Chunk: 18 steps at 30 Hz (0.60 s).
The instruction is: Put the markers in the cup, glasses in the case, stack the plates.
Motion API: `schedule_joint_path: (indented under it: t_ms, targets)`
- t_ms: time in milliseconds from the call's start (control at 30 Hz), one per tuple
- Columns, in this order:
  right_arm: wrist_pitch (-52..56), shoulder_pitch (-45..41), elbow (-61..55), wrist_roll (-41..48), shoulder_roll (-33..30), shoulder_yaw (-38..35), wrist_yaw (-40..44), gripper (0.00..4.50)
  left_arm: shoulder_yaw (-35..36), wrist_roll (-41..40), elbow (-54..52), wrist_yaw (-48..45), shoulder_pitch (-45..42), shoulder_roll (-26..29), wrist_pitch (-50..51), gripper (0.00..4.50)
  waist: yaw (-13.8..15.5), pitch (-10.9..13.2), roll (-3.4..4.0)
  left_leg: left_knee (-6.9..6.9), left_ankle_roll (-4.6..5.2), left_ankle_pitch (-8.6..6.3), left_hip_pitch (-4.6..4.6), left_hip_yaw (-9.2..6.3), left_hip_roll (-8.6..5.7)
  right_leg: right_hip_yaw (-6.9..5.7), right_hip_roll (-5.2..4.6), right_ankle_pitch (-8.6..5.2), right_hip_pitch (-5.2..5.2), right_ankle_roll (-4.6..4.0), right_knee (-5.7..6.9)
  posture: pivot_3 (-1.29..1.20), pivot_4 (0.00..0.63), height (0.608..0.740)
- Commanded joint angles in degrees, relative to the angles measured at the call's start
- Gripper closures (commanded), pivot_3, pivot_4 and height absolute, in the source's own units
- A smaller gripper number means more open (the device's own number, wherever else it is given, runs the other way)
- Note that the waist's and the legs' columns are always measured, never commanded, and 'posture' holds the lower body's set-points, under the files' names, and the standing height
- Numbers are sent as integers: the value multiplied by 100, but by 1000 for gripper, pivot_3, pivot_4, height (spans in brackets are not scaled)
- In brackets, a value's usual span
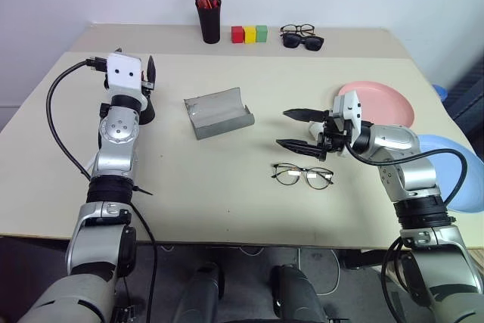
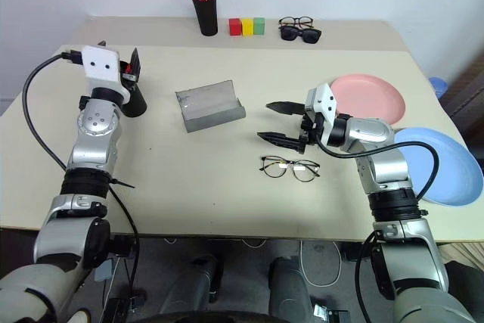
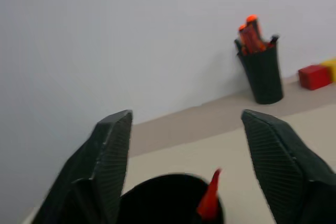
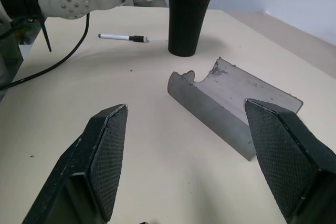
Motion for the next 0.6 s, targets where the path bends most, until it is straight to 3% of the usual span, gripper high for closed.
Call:
schedule_joint_path:
  t_ms: [33,167,267,367,600]
  targets:
    - [-13,-46,-195,50,-66,-205,-38,896,273,-1132,-1571,-740,260,12,1158,1175,-16,0,0,-1,0,0,-1,0,1,0,0,0,0,0,0,0,150,740]
    - [63,-42,-252,63,-107,-211,-72,896,182,-2224,-3287,-2644,1264,1229,2712,1175,-162,0,3,-5,0,0,3,2,6,5,4,-1,-7,-3,12,0,150,740]
    - [68,-67,-360,194,-61,-181,103,896,161,-2735,-3600,-3508,1695,2348,4171,1175,-189,2,8,-7,0,0,9,5,9,12,8,-4,-16,-9,32,0,150,740]
    - [-49,-67,-459,295,30,-182,264,896,199,-2984,-3387,-3645,1655,2859,5294,1175,-160,3,10,-2,0,0,20,-2,10,11,12,-26,-14,-43,53,0,150,740]
    - [-234,-68,-578,536,390,-76,660,896,-284,-2210,-1971,-3306,1255,3548,6674,1175,-168,3,9,-7,0,0,20,-8,10,9,14,-23,-19,-21,59,0,150,740]
